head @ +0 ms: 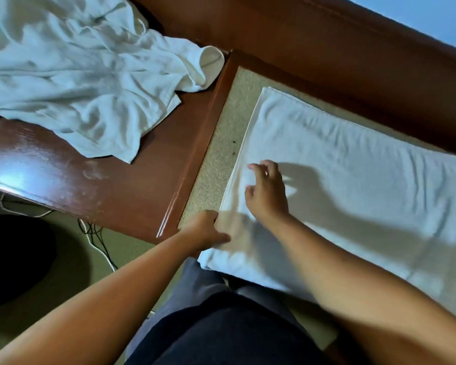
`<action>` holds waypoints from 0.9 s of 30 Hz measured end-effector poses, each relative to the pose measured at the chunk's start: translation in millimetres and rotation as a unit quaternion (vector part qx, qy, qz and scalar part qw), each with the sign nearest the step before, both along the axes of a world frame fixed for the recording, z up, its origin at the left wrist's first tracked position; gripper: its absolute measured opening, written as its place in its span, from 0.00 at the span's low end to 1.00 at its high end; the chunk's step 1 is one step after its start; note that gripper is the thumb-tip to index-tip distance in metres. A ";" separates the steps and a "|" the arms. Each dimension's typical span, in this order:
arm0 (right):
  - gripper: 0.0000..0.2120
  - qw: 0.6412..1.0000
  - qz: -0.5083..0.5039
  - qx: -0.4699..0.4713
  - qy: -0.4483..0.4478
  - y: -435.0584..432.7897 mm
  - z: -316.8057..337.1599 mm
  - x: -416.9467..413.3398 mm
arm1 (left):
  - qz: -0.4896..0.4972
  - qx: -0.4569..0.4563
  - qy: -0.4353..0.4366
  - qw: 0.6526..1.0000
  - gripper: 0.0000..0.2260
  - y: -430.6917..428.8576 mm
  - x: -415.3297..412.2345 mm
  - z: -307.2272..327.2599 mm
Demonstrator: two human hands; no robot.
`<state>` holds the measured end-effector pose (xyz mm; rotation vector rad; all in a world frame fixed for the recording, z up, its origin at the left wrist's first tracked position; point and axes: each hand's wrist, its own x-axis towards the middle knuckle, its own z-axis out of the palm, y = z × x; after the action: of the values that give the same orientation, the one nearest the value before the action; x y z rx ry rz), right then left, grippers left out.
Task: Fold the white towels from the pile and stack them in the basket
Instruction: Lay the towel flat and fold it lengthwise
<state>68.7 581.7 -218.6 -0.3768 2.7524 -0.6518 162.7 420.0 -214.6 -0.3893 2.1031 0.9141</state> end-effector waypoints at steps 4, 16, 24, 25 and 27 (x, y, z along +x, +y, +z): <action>0.18 0.995 0.082 0.012 -0.050 28.5 1.9 76.1 | -0.004 -0.004 0.027 1.000 0.11 -9.6 28.0 6.2; 0.30 0.977 0.168 0.086 -0.097 21.9 16.4 111.0 | 0.039 -0.053 0.056 0.996 0.14 1.6 91.4 1.3; 0.34 0.899 0.400 0.158 -0.085 -22.4 32.6 97.0 | 0.040 -0.102 0.021 0.994 0.05 -1.0 129.6 -15.7; 0.32 0.894 0.408 0.166 -0.085 -25.1 34.1 94.6 | 0.064 -0.091 0.029 0.993 0.05 0.8 133.7 -18.1; 0.31 0.891 0.412 0.172 -0.081 -26.1 35.5 93.9 | 0.137 -0.048 0.057 0.988 0.07 9.3 141.9 -21.0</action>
<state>162.5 555.6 -183.1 -1.2248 2.1649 0.0305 304.5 429.3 -235.7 -0.7043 2.2398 1.0130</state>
